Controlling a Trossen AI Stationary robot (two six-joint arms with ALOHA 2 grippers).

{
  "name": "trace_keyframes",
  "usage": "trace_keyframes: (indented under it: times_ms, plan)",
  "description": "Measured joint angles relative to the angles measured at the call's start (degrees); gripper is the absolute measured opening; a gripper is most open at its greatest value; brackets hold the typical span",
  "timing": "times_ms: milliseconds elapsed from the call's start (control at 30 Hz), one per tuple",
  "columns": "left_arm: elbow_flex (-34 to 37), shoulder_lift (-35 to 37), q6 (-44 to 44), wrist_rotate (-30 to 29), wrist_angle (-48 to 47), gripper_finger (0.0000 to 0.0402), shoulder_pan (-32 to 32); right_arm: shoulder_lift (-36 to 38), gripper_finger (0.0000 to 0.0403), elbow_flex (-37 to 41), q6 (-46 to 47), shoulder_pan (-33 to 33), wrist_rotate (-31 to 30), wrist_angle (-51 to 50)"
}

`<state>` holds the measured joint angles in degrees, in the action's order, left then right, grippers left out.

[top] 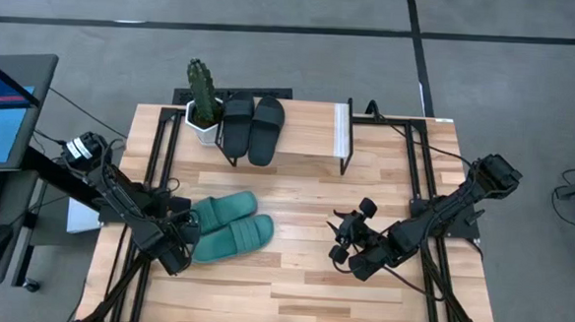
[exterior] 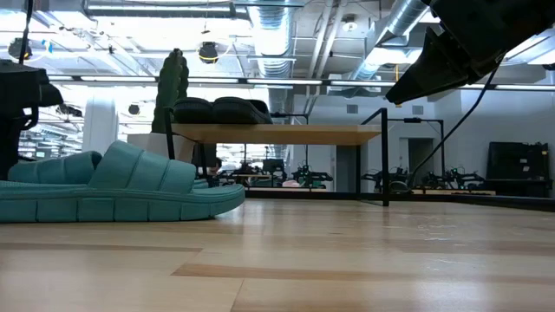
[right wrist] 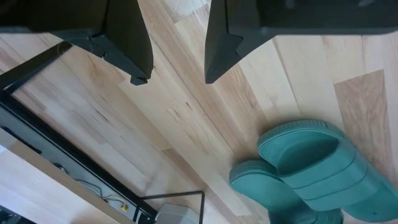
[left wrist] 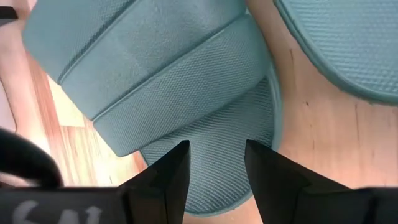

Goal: Pick and place slides into the shelf
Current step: Put the top green slide on the shelf

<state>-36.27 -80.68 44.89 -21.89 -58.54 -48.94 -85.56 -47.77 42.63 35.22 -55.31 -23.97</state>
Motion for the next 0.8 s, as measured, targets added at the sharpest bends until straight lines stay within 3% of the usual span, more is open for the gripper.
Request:
trace_keyframes:
  times_ms: [233, 567, 800]
  plan:
    - [-1.54, -0.02, 1.89, -0.25, -3.72, 0.0144, -2.52, 0.00, 0.0134, 0.00, 0.03, 0.00, -0.02, 0.00]
    - [-6.69, -0.21, 1.54, -5.42, -11.55, 0.0144, -4.01, 0.00, 0.0134, 0.00, 0.04, 0.00, -0.02, 0.00]
    - [-6.67, -10.46, -7.57, -5.63, -12.99, 0.0144, -4.03, 0.00, 0.0134, 0.00, 0.04, 0.00, -0.02, -0.02]
